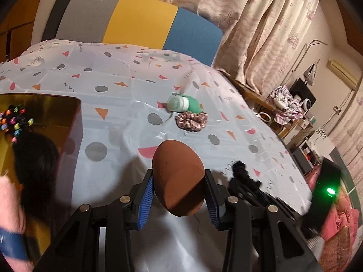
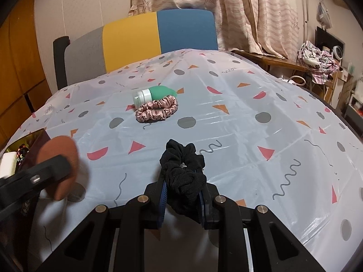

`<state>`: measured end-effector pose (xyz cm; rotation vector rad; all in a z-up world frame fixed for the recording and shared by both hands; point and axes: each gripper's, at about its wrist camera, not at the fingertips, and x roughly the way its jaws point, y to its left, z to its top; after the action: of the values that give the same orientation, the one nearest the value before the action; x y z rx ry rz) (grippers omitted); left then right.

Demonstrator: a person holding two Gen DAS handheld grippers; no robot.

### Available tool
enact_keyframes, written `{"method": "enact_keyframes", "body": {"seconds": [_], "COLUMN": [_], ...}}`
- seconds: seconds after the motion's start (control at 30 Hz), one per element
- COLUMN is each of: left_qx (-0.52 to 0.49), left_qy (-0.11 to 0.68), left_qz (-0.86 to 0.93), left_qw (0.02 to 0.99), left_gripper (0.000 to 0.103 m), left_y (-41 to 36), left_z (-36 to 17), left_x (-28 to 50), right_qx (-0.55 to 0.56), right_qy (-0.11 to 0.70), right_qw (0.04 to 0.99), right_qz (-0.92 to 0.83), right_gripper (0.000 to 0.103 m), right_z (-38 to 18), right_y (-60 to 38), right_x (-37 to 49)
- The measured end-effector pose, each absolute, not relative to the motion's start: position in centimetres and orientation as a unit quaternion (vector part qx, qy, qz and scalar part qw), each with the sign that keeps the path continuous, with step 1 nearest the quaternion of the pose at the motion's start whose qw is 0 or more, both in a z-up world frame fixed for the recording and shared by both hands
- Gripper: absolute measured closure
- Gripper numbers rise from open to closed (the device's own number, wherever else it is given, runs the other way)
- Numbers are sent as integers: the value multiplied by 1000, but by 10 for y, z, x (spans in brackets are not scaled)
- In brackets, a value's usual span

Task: Organize soft objects
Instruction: 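Carry the brown sponge into the gold tray and open the left tool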

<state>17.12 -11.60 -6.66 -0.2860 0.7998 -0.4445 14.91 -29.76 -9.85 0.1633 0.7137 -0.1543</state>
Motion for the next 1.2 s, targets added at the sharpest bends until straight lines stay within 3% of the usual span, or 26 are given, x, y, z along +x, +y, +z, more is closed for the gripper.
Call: {"method": "enact_keyframes", "body": {"seconds": [0.53, 0.9, 1.2], "left_qx": [-160, -198, -214], "left_qy": [317, 346, 402], "left_qz": [-188, -94, -58], "left_qw": [916, 912, 888], "left_gripper": [61, 60, 50], "left_y": [-28, 71, 104], "left_z": [-6, -32, -63], "left_x": [111, 108, 118], "right_qx": [52, 41, 33], "right_qy": [354, 356, 354], "right_qw": [930, 931, 932], "right_qz": [-79, -75, -74], "right_gripper": [80, 80, 80], "right_z": [-99, -99, -98], "right_y": [-288, -284, -280], "right_x": [152, 152, 152]}}
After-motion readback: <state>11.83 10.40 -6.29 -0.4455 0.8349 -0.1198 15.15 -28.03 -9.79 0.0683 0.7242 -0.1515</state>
